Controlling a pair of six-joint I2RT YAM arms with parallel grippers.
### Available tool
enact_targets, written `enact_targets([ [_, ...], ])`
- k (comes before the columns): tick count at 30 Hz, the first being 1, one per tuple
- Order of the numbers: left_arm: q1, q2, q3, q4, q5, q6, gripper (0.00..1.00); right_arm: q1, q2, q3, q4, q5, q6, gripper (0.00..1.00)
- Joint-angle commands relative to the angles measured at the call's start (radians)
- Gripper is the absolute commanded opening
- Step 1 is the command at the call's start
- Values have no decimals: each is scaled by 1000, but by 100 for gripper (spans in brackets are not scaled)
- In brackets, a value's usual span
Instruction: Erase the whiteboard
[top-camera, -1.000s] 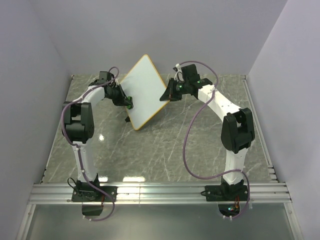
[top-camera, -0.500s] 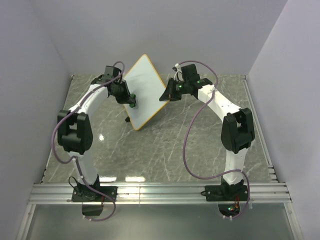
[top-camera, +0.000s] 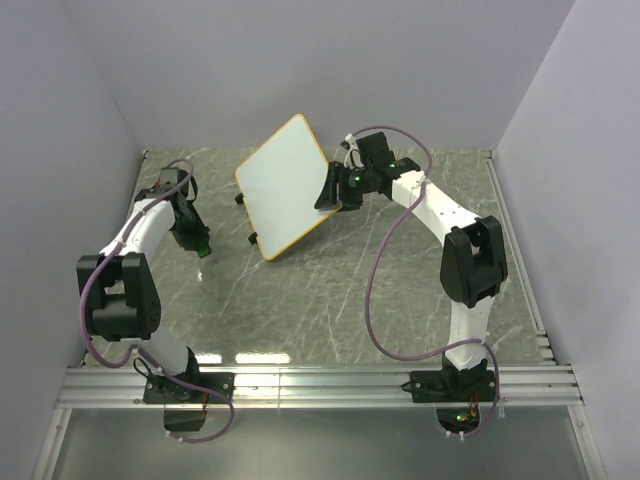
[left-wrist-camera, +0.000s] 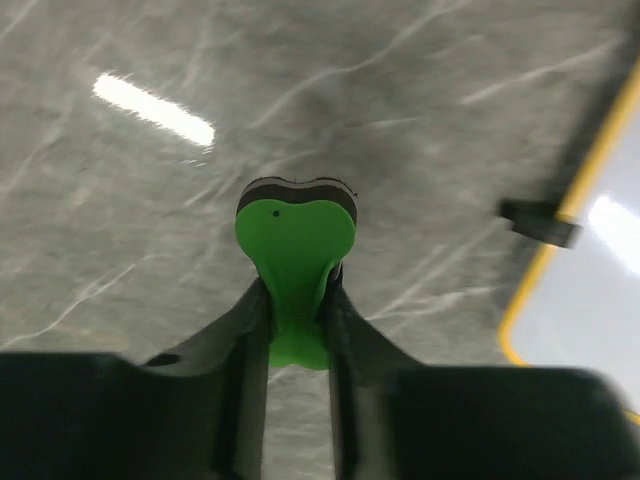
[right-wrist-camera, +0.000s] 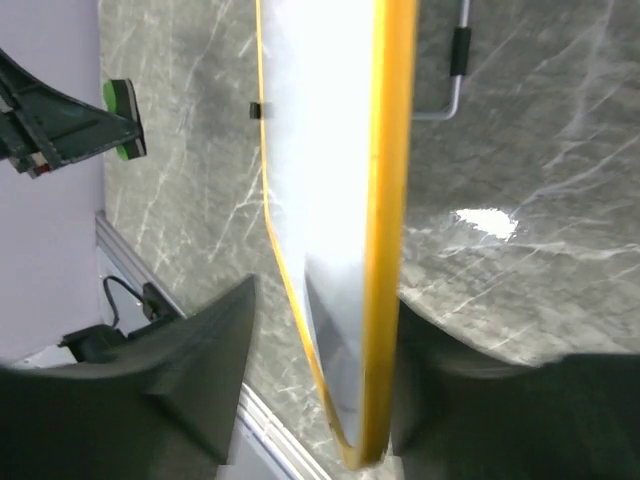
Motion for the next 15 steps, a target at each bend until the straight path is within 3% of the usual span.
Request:
enact_targets([
  [1, 21, -54, -41, -21, -77, -8, 30, 20, -61, 10, -19, 32, -22, 60],
  [2, 21, -54, -51, -20, -83, -8, 40, 19, -75, 11, -21, 40, -24, 64],
  [7, 21, -40, -117, 6, -95, -10, 58, 16, -133, 13, -56, 124, -44, 70],
  [8, 21, -38, -127, 11, -92, -11, 66, 14, -144, 8, -61, 138, -51, 72],
  [12, 22, -34, -171, 40, -51, -20, 83, -23, -199, -24, -96, 230, -67, 73],
  [15, 22, -38, -174, 37, -34, -30, 88, -63, -245, -70, -116, 279, -71, 74],
])
